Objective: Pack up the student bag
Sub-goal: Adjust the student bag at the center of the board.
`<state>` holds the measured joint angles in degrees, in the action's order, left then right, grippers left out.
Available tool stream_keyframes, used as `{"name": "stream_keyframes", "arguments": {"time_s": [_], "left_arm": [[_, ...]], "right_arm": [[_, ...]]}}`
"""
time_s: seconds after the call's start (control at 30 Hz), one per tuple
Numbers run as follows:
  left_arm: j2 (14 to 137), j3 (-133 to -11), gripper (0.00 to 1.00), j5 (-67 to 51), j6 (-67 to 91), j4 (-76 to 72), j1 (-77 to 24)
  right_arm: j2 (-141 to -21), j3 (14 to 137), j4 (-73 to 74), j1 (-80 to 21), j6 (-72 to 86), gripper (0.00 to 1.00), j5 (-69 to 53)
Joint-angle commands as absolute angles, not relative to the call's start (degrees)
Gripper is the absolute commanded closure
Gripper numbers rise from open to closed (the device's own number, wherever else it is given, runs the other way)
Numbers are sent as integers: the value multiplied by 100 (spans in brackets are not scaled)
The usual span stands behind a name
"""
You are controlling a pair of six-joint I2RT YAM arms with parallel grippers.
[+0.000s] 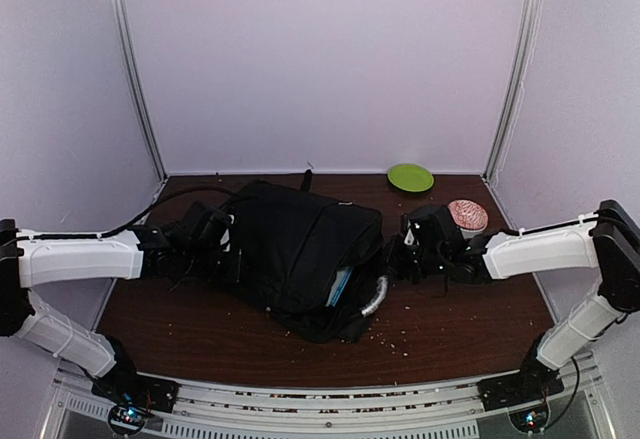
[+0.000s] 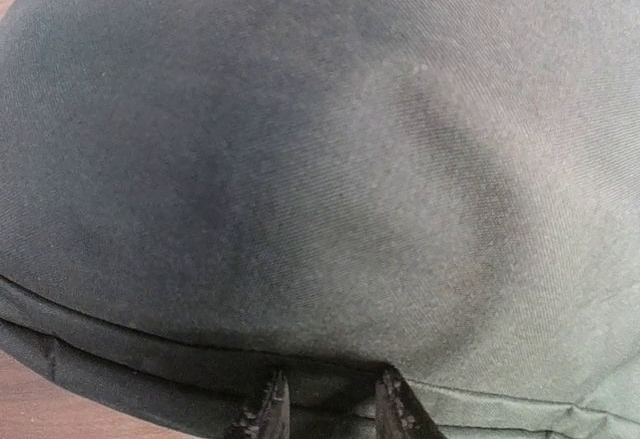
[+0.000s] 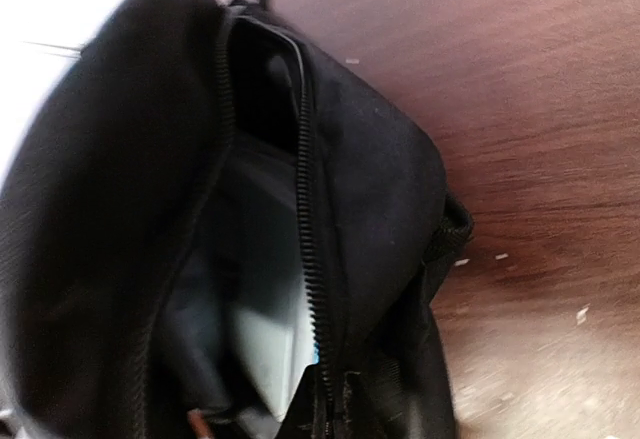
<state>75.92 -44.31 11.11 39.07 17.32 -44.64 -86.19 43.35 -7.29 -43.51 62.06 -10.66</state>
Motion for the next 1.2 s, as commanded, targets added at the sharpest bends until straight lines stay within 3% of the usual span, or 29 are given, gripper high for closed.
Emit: {"name": "stream_keyframes", "arguments": {"time_s": [0.0,0.13,0.27,0.37,0.5,0.67,0.77,0.97,1.17], "left_arm": [[7564,-4256,72,1203,3886,1907,-4395],[7468,-4249,73,1164,3905,1939,-4397],[7153,-4259,68,1050,3921,1998,-4395],[6891,-4307,60,935,3916,2065,-4397],[6565,-4441,52,876,3917,2265,-4395],[6012,-4361,44,1015,4009,2439,-4395],[5708,-4225,38,1173,4083,2538,-4395],[5381,-3967,35,1355,4248,2754,-4395],[5041,-3605,35,1441,4491,2913,-4395]], "right_arm": [[-8017,4526,-1170,-4127,6515,100,-1334],[-7968,4616,-762,-3949,6190,98,-1304],[-7846,4386,-571,-3987,5937,63,-1297],[-7606,3955,-489,-4044,5826,50,-1212],[-7013,3384,-427,-4325,5619,48,-1093],[-6042,2720,-1245,-5361,5532,45,-790],[-5893,2518,-1967,-6042,5621,38,-442],[-7073,3395,-2263,-6621,6112,33,-368],[-8469,3905,-2499,-6751,7275,39,-481]]}}
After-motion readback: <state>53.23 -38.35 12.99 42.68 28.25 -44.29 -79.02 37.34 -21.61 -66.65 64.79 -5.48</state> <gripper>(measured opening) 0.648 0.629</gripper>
